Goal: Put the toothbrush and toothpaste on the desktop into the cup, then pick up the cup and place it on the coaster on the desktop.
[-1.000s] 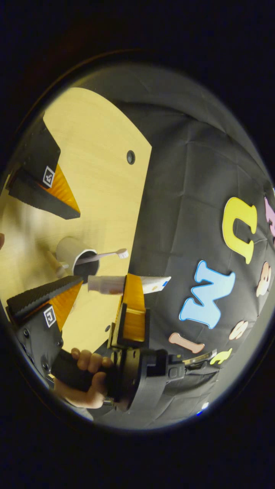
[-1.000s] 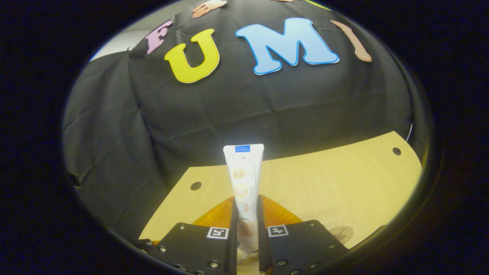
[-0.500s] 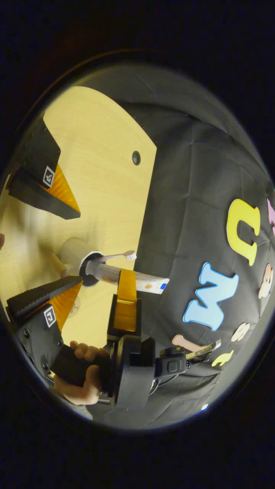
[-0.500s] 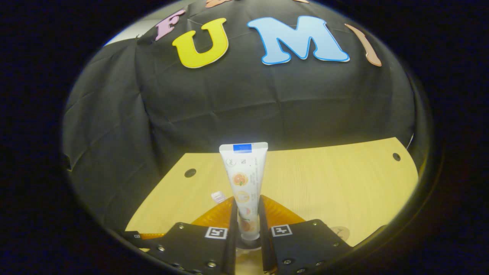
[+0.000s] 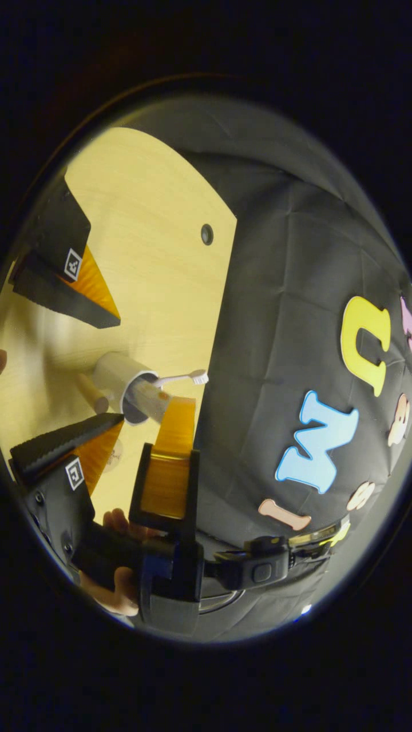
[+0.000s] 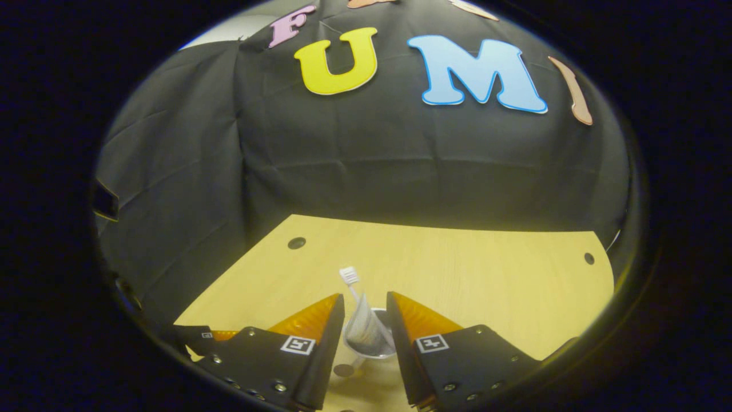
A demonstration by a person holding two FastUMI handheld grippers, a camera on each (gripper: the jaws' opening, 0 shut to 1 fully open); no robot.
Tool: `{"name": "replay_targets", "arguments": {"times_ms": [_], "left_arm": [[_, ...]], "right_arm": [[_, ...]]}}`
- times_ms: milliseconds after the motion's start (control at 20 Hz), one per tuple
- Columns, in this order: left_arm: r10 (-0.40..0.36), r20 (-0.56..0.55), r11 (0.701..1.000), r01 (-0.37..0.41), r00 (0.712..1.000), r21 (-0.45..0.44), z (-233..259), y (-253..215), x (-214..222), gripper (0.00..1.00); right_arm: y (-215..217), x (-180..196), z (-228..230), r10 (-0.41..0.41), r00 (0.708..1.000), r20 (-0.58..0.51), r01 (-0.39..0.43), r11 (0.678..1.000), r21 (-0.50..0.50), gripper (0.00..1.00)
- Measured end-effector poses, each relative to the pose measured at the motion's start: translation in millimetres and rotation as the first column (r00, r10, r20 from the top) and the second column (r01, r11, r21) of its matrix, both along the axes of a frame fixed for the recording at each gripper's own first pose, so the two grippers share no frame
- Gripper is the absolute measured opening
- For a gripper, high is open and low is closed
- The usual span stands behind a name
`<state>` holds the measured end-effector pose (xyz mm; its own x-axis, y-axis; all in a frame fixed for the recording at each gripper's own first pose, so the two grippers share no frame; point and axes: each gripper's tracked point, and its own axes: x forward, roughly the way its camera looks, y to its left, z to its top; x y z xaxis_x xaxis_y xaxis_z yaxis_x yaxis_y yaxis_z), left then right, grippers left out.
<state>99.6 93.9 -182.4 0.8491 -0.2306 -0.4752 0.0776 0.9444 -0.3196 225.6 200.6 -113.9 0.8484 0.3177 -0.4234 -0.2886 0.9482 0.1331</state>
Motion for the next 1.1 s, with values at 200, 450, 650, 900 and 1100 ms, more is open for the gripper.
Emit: {"name": "replay_targets", "arguments": {"times_ms": [200,450,650,900,1100], "left_arm": [[-0.022,-0.005,1.000,0.022,1.000,0.000,-1.5,-7.4,-1.7,0.96],[-0.058,-0.018,0.998,0.058,0.998,0.002,-1.7,-20.7,2.0,1.00],[-0.085,-0.027,0.996,0.085,0.996,0.016,-4.7,-30.8,5.2,0.96],[-0.110,-0.070,0.993,0.113,0.991,0.039,-14.9,-40.0,9.0,1.00],[-0.132,-0.118,0.988,0.140,0.984,0.065,-27.6,-46.3,10.8,1.00]], "right_arm": [[-6.3,-6.9,22.1,-0.013,0.999,0.037,0.012,0.999,0.034,0.49],[-26.2,-24.6,71.3,-0.045,0.987,0.156,0.031,0.995,0.091,0.49],[-56.8,-43.5,85.5,-0.112,0.971,0.211,0.094,0.991,0.095,0.49],[-94.5,-57.4,80.1,-0.204,0.954,0.219,0.190,0.978,0.083,0.49],[-116.0,-66.9,75.5,-0.236,0.946,0.223,0.228,0.972,0.061,0.94]]}}
